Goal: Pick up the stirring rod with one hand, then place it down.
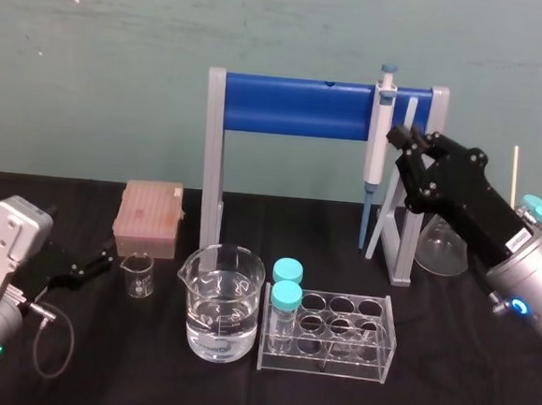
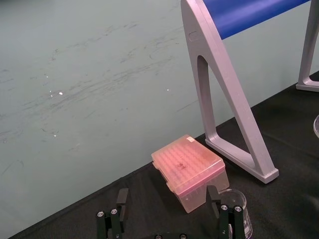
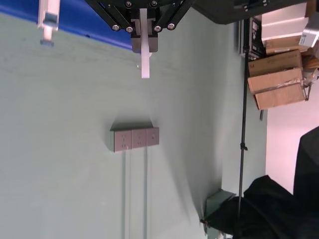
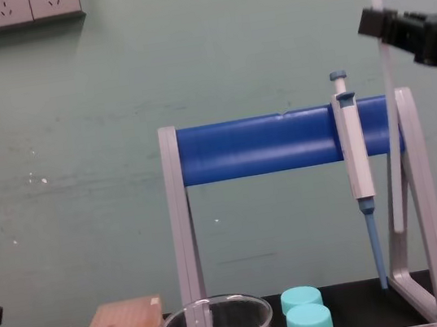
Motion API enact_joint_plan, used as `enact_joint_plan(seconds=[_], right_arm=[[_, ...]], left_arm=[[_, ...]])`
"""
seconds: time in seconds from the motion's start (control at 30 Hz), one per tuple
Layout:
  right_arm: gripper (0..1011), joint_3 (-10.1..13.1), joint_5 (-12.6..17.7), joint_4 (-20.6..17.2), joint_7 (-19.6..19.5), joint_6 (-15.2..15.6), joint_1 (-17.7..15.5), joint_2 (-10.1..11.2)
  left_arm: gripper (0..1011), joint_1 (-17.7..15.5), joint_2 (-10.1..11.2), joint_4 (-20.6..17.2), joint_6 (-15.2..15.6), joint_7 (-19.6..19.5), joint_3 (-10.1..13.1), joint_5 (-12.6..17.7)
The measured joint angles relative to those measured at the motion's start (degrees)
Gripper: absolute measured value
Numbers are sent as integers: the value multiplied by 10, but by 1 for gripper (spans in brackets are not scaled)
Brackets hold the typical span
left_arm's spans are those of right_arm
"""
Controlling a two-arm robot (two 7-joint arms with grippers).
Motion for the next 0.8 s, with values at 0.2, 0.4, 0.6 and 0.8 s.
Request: enact_joint_plan(seconds=[0.2,0.4,0.6,0.8], right_arm=[[69,4,0,-6,3,-3,2,2],[68,5,-1,-7,3,-2,2,2],[69,5,-1,-7,2,0,0,2],[68,4,-2,-4,1,3,1,1]], left_arm=[[1000,0,0,0,0,0,0,0],[1000,0,0,0,0,0,0,0],[1000,0,0,0,0,0,0,0],[1000,0,0,0,0,0,0,0]])
